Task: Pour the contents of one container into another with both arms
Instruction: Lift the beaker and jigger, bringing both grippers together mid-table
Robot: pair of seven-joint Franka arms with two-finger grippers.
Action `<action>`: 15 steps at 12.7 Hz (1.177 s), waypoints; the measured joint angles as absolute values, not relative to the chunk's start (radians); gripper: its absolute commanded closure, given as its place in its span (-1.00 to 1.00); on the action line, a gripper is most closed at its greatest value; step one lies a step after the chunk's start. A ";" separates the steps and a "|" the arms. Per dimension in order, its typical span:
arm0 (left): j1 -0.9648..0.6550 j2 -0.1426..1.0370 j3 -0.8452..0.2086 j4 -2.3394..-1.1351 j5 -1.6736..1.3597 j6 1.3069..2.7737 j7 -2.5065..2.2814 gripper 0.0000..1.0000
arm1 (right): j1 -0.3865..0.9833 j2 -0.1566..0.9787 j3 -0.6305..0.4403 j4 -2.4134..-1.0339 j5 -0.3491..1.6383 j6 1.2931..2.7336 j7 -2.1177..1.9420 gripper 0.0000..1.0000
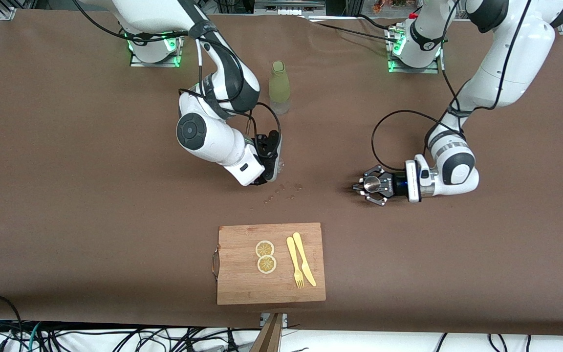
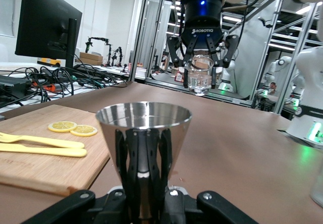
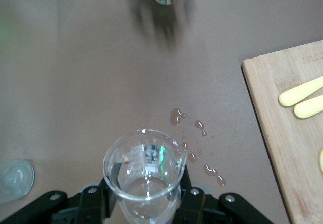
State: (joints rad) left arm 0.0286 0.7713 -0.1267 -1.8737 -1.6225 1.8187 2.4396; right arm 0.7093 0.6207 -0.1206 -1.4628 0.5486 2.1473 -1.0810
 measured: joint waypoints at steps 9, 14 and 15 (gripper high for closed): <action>-0.174 0.749 -0.126 -1.956 -1.991 1.976 2.588 1.00 | 0.808 0.635 -0.121 -1.455 0.376 2.123 -0.959 0.53; -0.259 0.745 -0.126 -1.967 -2.164 2.052 2.663 1.00 | 0.811 0.635 -0.123 -1.454 0.357 2.081 -0.949 0.53; -0.274 0.742 -0.126 -1.968 -2.196 2.062 2.676 1.00 | 0.811 0.635 -0.123 -1.453 0.351 2.070 -0.942 0.53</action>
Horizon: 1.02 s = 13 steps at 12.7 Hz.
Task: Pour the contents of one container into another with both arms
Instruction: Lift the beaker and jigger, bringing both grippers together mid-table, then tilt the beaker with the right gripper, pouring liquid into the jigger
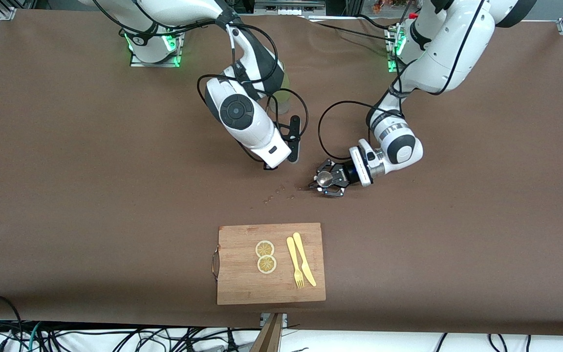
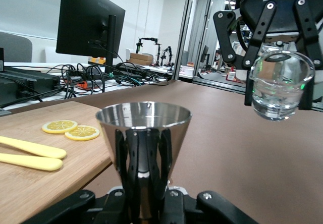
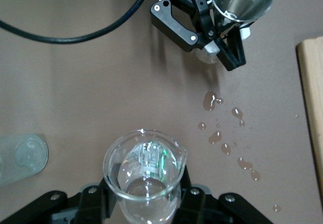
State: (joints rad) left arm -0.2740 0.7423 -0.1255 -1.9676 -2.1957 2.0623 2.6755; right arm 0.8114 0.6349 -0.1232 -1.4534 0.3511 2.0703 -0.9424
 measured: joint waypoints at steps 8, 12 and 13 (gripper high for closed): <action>-0.402 0.739 -0.125 -1.969 -2.398 2.121 2.716 1.00 | 0.816 0.636 -0.123 -1.453 0.288 2.053 -0.901 0.53; -0.441 0.739 -0.123 -1.969 -2.464 2.142 2.728 1.00 | 0.818 0.645 -0.123 -1.453 0.269 2.051 -0.898 0.53; -0.451 0.739 -0.122 -1.969 -2.477 2.149 2.728 1.00 | 0.821 0.650 -0.123 -1.453 0.266 2.051 -0.894 0.52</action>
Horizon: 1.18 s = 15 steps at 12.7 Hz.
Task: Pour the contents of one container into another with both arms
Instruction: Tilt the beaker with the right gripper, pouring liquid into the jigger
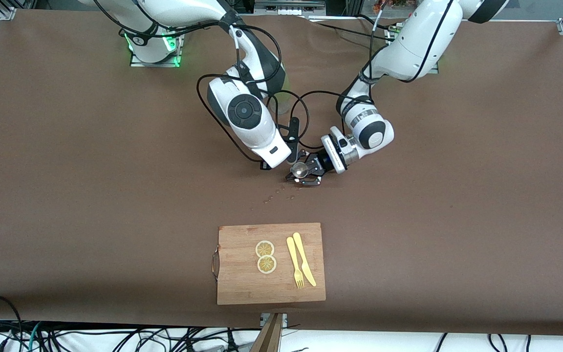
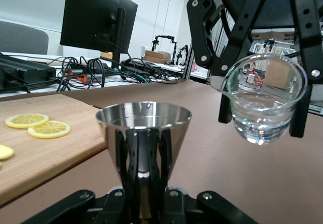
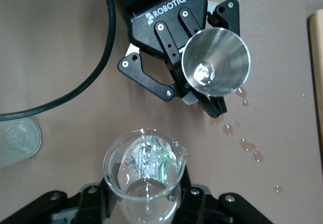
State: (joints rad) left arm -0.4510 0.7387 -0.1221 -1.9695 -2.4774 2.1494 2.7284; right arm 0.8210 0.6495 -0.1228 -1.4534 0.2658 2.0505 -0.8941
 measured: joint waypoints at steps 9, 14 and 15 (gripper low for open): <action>-0.494 0.739 -0.111 -1.974 -2.508 2.164 2.729 1.00 | 0.816 0.658 -0.162 -1.439 0.256 2.015 -0.879 0.52; -0.587 0.739 -0.041 -1.975 -2.543 2.170 2.728 1.00 | 0.815 0.664 -0.180 -1.366 0.256 1.961 -0.873 0.53; -0.596 0.739 -0.037 -1.975 -2.552 2.170 2.728 1.00 | 0.815 0.669 -0.182 -1.356 0.253 1.958 -0.872 0.53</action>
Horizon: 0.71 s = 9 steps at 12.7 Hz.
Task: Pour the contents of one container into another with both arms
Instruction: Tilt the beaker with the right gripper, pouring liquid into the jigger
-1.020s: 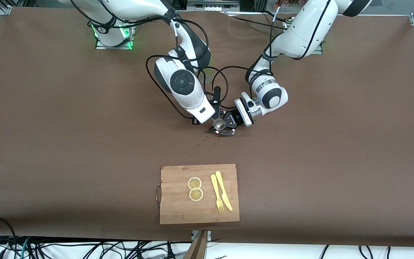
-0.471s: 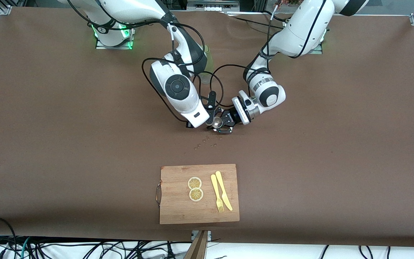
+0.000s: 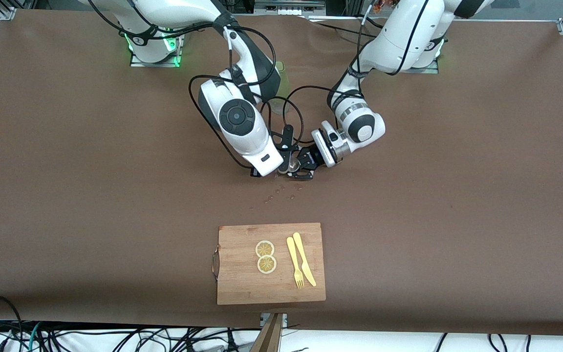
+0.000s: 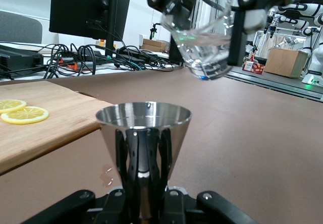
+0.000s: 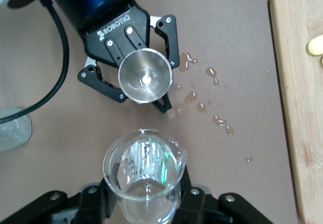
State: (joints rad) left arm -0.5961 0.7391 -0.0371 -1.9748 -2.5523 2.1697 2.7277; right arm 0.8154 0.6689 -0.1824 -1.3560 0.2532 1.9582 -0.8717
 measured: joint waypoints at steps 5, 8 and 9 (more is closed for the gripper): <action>-0.626 0.739 -0.020 -1.975 -2.571 2.172 2.727 1.00 | 0.823 0.701 -0.188 -1.326 0.245 1.958 -0.870 0.53; -0.653 0.739 0.003 -1.975 -2.577 2.175 2.726 1.00 | 0.842 0.702 -0.188 -1.324 0.242 1.957 -0.861 0.53; -0.659 0.739 0.009 -1.975 -2.577 2.175 2.726 1.00 | 0.849 0.702 -0.188 -1.323 0.241 1.957 -0.858 0.53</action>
State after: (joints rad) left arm -0.6594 0.7391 0.0088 -1.9746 -2.5769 2.1750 2.7258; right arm 0.8488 0.7023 -0.1877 -1.3235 0.2410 1.9568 -0.8577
